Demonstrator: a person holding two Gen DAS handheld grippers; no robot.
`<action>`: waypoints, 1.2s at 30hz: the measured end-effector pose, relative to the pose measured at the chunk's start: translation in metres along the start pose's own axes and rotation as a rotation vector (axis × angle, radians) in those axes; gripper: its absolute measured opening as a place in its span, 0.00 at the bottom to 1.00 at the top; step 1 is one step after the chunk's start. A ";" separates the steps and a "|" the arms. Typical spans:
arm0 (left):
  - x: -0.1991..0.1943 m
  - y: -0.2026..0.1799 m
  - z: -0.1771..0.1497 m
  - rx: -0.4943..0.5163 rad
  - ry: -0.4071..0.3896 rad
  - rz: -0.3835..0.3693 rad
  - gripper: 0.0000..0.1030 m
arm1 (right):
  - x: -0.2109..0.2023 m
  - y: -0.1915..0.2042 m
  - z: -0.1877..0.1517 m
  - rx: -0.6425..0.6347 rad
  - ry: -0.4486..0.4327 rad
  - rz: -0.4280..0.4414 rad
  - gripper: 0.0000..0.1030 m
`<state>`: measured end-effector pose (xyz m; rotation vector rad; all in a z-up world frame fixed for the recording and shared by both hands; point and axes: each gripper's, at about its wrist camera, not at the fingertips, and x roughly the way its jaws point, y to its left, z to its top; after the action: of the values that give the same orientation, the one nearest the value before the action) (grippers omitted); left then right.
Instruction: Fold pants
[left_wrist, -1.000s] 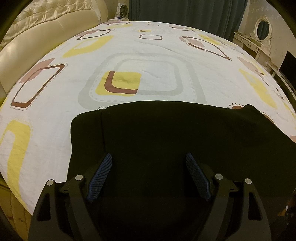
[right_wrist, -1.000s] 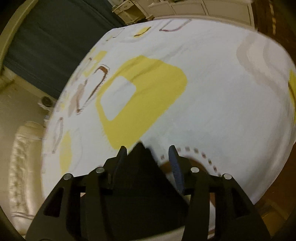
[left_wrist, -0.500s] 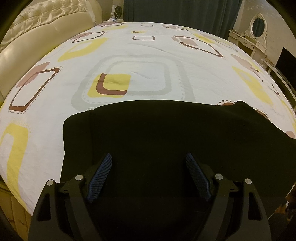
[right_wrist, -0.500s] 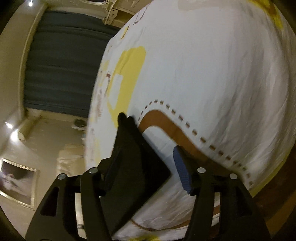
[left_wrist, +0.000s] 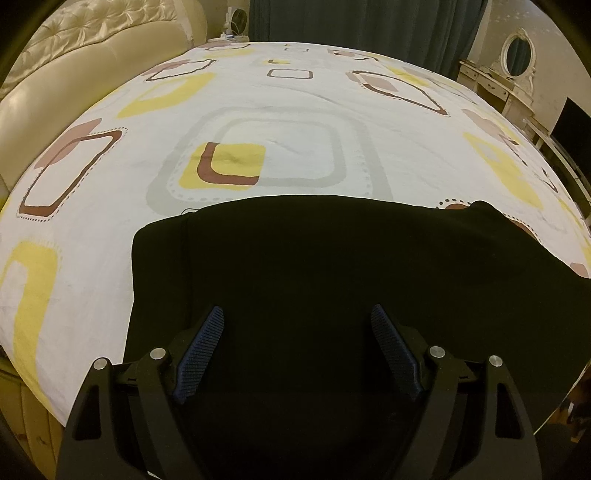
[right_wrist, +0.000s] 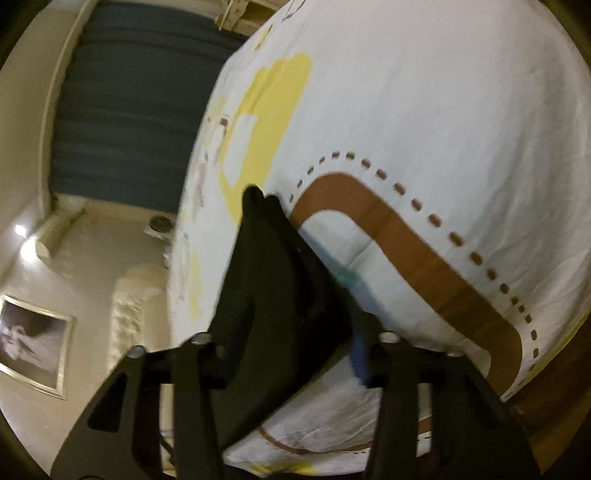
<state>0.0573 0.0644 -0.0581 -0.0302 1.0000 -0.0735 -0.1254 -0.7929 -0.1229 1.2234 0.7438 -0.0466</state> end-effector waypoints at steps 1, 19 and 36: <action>0.000 0.000 0.000 0.002 0.002 0.001 0.79 | 0.002 0.001 0.000 -0.004 0.003 -0.008 0.26; -0.012 0.004 0.000 0.020 -0.002 0.008 0.79 | -0.026 0.132 -0.027 -0.319 -0.084 -0.137 0.11; -0.023 -0.006 0.001 0.050 -0.014 -0.027 0.79 | 0.002 0.289 -0.145 -0.665 -0.071 -0.044 0.11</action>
<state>0.0450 0.0600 -0.0380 0.0016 0.9831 -0.1227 -0.0749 -0.5606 0.0959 0.5686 0.6499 0.1142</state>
